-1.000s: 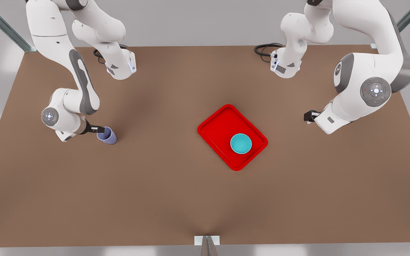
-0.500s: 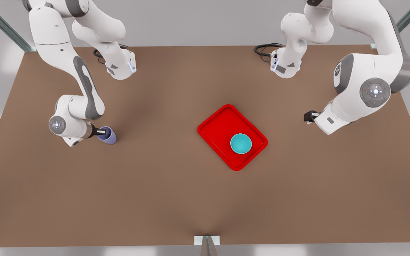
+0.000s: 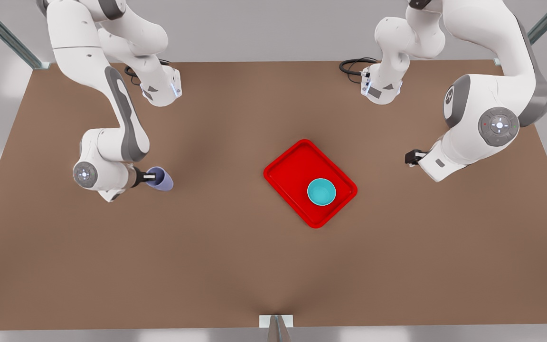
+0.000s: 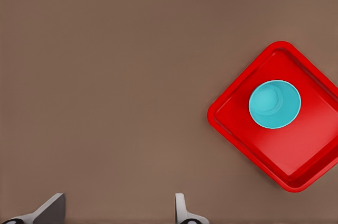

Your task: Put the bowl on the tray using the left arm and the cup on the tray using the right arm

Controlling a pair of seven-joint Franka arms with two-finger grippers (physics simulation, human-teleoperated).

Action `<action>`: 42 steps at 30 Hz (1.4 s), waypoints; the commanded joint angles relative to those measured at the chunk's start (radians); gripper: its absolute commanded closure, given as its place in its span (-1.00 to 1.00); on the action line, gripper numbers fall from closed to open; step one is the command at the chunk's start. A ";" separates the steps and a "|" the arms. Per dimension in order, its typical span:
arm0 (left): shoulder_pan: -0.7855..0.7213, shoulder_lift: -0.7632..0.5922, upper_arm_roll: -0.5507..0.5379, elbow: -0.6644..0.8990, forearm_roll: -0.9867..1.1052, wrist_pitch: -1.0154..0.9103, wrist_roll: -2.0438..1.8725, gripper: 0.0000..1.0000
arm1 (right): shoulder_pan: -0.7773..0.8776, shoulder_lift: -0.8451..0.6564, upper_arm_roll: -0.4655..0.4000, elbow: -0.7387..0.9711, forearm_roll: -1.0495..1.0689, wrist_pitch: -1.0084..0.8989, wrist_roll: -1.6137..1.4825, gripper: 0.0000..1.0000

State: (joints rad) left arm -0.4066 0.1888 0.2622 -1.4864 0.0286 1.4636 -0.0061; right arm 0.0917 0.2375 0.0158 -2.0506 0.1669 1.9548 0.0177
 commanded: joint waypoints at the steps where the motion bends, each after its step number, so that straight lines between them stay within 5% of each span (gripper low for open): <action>1: 0.000 0.000 0.000 0.000 0.001 0.000 0.000 -1.00 | -0.001 0.002 0.004 0.009 -0.006 -0.008 0.005 0.57; 9: 0.000 0.000 0.000 0.000 0.001 0.000 -0.002 -1.00 | 0.062 0.253 0.274 0.493 -0.089 -0.241 0.381 0.57; 16: 0.002 0.006 0.003 0.002 0.002 0.009 0.000 -1.00 | 0.063 0.482 0.556 0.806 -0.254 -0.235 0.559 0.57; 21: 0.000 0.006 0.008 0.002 0.002 0.007 0.000 -1.00 | 0.065 0.534 0.739 0.827 -0.382 -0.209 0.568 0.57; 41: 0.000 0.015 0.014 0.002 0.002 0.007 0.000 -1.00 | 0.218 0.752 0.736 0.816 -0.515 -0.053 0.584 0.57; 42: 0.000 0.015 0.014 0.002 0.002 0.007 0.000 -1.00 | 0.220 0.753 0.733 0.814 -0.517 -0.053 0.584 0.30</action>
State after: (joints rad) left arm -0.4065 0.2055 0.2760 -1.4849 0.0306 1.4711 -0.0061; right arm 0.3114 0.9911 0.7485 -1.2364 -0.3539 1.9072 0.6012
